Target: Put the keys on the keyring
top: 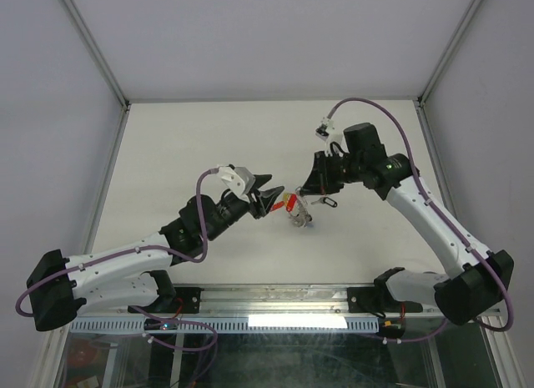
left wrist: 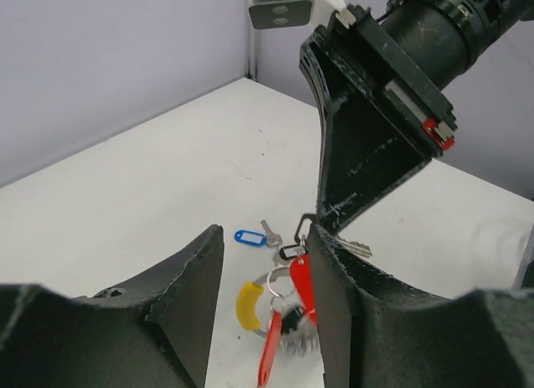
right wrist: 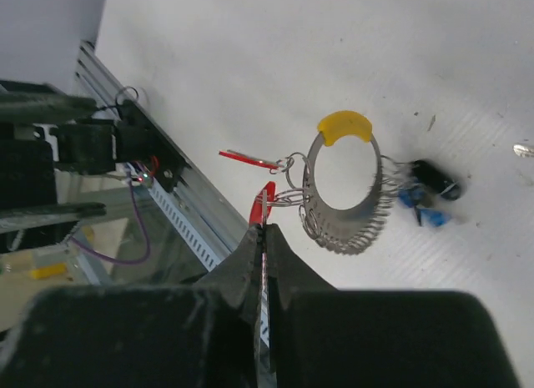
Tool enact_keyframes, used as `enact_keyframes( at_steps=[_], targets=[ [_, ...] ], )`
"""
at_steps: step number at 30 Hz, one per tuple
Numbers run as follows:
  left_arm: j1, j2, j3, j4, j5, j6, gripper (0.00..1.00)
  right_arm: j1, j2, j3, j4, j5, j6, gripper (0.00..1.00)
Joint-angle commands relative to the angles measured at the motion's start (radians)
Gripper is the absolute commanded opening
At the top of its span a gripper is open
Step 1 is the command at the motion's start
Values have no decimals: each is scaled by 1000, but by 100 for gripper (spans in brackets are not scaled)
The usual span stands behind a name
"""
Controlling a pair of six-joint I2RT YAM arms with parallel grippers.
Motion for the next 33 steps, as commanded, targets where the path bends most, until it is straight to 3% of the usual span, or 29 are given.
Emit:
enact_keyframes(
  at_steps=[1,7,15,19,22,24,33],
  targets=[
    [-8,-16,-28,35,1,44,43,-60,-49,-41,231,-148,158,0],
    [-8,-34,-95,101,67,91,31,-99,-82,-74,289,-151,202,0],
    [-8,78,-127,201,72,123,51,-101,-149,-113,380,-127,282,0],
    [-9,116,-123,315,49,137,50,-102,-179,-131,404,-101,313,0],
    [-9,153,-105,368,171,174,45,-102,-198,-141,424,-88,336,0],
    [-9,192,-76,363,221,187,45,-101,-202,-135,426,-85,338,0],
    [-15,216,-33,370,198,165,44,-102,-201,-98,411,-87,338,0]
  ],
)
